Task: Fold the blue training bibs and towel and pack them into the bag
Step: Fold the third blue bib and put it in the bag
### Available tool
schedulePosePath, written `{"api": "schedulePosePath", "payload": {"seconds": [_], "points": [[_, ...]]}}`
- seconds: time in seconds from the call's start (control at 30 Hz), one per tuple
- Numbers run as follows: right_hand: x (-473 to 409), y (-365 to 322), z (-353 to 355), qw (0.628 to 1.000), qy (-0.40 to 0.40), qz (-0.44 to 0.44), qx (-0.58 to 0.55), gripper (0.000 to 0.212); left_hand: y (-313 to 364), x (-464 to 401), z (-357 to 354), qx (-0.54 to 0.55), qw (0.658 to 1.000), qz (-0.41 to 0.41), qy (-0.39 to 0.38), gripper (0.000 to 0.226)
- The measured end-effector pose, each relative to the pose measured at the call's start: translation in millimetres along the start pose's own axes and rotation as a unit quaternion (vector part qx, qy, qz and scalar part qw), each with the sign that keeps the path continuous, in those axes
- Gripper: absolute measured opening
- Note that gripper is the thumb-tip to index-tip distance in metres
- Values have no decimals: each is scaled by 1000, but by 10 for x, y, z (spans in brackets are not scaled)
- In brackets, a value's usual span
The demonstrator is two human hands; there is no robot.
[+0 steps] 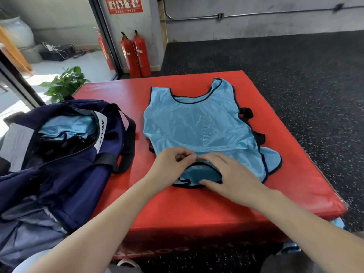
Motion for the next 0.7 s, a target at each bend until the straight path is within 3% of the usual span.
{"api": "schedulePosePath", "payload": {"seconds": [0.37, 0.53, 0.7], "points": [[-38, 17, 57, 996, 88, -13, 5, 41, 53, 17, 9, 48, 999, 15, 4, 8], [-36, 105, 110, 997, 69, -17, -38, 36, 58, 30, 34, 79, 997, 19, 14, 10], [0, 146, 243, 974, 88, -40, -204, 12, 67, 37, 45, 93, 995, 25, 22, 14]]}}
Point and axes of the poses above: each hand's wrist, its own x-axis away from the middle knuckle, its own z-axis out of the back of the hand, y = z × x, the point moved 3 cm from there along -x, towards the middle knuckle, and after that the axes turned 15 degrees about -y, right-handed, at the moved point
